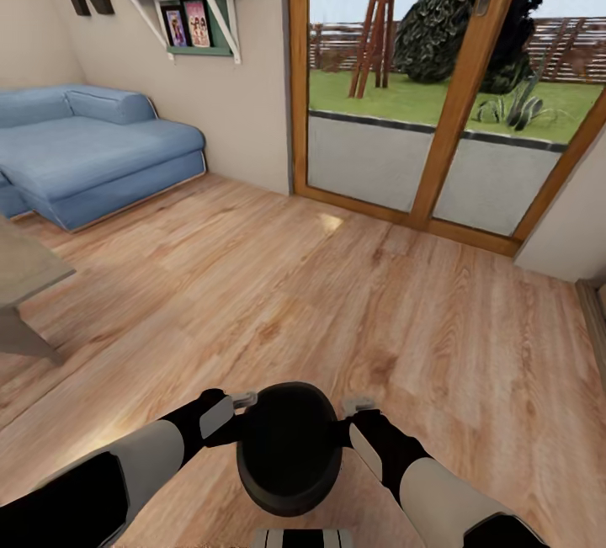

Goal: Place each of the two pumpkins and all three candles from the living room inside a cabinet in the living room (use any cabinet), then make sure every cabinet is closed, and position the cauldron so it is next to a table in the living room.

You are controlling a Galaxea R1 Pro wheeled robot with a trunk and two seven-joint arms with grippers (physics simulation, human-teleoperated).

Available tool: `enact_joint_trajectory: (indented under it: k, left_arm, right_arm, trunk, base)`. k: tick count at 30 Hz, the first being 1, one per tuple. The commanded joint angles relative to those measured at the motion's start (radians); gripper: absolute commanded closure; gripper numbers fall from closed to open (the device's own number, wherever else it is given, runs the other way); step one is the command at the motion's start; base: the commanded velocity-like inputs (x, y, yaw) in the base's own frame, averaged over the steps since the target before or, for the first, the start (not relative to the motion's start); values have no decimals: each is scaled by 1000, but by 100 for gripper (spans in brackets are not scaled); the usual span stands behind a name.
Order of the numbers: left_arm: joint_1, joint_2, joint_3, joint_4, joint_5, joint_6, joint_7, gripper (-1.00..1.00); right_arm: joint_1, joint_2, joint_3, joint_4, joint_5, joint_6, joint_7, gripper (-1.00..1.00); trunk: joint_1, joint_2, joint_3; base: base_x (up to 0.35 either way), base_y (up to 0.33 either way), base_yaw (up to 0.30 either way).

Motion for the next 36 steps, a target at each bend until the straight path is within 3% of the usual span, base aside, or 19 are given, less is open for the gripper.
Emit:
enact_joint_trajectory:
  k: [1,36]
  left_arm:
    - [0,0,7,-4,26,-5,0,100]
    - [0,0,7,-4,26,-5,0,100]
  right_arm:
    - [0,-1,-6,1,-9,-1,7,100]
    - [0,-1,-6,1,-9,-1,7,100]
  trunk:
    - [0,0,1]
    - [0,0,17]
  base:
    - [0,0,276]
    - [0,0,276]
